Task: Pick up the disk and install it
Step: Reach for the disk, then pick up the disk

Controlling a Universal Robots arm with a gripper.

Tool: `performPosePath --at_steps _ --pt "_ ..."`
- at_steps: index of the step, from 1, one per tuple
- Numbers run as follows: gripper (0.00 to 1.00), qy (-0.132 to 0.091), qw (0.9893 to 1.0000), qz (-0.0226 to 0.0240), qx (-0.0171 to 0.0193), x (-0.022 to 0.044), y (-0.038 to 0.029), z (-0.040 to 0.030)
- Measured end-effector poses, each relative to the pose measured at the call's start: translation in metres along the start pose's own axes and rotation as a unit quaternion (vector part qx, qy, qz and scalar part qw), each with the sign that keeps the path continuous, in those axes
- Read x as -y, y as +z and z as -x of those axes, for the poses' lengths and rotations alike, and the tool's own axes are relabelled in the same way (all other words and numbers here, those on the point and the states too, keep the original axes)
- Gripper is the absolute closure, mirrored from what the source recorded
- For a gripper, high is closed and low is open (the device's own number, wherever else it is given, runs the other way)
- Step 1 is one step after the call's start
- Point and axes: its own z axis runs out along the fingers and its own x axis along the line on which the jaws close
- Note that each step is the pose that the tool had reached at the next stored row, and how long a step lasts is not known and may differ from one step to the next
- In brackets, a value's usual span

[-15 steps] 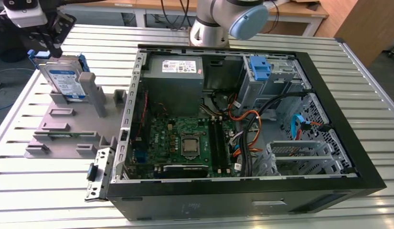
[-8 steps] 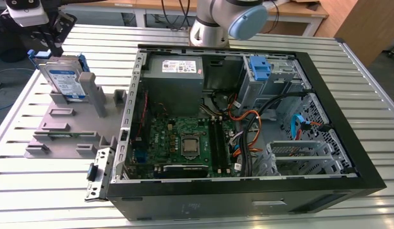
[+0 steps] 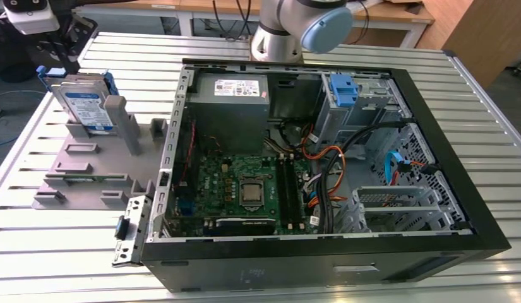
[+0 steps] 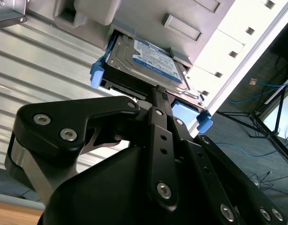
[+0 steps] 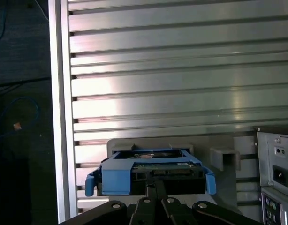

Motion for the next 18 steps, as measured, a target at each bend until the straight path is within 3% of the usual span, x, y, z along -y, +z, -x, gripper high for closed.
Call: performPosePath --at_steps 4,18 --pt "0.89 0.0 1.0 0.0 0.0 -0.0013 0.001 -0.0032" --pt "0.89 0.0 1.0 0.0 0.0 -0.0016 0.0 -0.0035"
